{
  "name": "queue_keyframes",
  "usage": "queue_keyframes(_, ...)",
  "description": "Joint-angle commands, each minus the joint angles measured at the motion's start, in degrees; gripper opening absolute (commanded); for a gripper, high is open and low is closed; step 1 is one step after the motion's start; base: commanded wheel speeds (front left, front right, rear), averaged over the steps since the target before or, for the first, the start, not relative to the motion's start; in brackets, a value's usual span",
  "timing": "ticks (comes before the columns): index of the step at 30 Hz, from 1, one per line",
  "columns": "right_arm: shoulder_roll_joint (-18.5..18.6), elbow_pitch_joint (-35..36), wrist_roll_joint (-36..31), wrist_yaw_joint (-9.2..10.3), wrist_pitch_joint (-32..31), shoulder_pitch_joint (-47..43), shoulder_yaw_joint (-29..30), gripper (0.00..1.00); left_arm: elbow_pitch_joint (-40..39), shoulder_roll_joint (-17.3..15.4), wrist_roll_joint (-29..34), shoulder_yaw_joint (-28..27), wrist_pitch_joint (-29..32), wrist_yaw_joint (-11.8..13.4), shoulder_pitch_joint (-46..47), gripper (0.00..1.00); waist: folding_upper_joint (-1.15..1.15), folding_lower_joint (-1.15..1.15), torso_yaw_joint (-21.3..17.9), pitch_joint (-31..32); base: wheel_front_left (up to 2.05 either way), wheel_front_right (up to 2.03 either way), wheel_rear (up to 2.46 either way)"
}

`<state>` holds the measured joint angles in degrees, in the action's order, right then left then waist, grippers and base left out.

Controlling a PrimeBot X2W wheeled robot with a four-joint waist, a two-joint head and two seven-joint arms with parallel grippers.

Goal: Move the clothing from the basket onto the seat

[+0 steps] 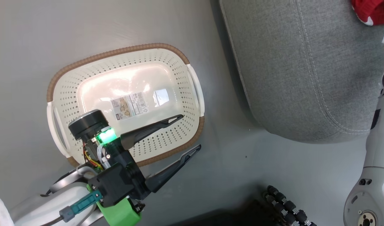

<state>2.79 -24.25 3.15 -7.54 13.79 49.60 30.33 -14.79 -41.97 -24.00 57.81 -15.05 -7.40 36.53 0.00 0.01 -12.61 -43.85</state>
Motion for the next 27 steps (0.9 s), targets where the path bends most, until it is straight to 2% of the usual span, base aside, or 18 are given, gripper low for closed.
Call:
queue_keyframes(1, 0.2, -0.8, 0.7, 0.10, 0.7, -0.8, -0.2, 0.58, 0.3, 0.7, 0.1, 0.1, -0.1, -0.2, 0.7, 1.00, 0.00, -0.01, 0.2, 1.5, 0.00, 0.00, 0.00)
queue_keyframes(2, 0.2, -1.2, 0.7, 0.10, 1.0, -1.2, 0.1, 1.00, 0.5, 1.2, -0.2, 0.0, -0.2, -0.2, 0.4, 1.00, 0.00, -0.01, 0.3, 2.2, 0.00, 0.00, 0.00)
queue_keyframes(6, 0.1, 0.3, 0.5, 0.10, 1.4, -3.8, -0.2, 1.00, 2.0, 3.4, -1.1, 0.2, -0.1, -0.2, -1.3, 1.00, 0.00, -0.01, 0.8, 5.4, 0.00, 0.00, 0.00)
queue_keyframes(13, 0.2, 3.6, 3.1, 0.10, 1.4, -13.8, -6.2, 1.00, 5.8, 8.1, -2.5, -2.9, -0.1, -0.2, -5.5, 1.00, 0.00, -0.01, 2.0, 12.9, 0.00, 0.00, 0.00)
queue_keyframes(22, 0.2, 4.2, 0.8, 0.10, 1.4, -27.6, -16.1, 1.00, 12.2, 17.2, -5.3, -10.6, -0.2, -0.2, -15.2, 1.00, 0.00, -0.01, 8.1, 25.6, 0.00, 0.00, 0.00)
queue_keyframes(27, 0.2, 5.8, -1.0, 0.10, 1.4, -34.1, -23.9, 1.00, 16.9, 21.7, -6.5, -17.2, -0.1, -0.2, -21.8, 1.00, 0.00, -0.01, 12.0, 32.2, 0.00, 0.00, 0.00)
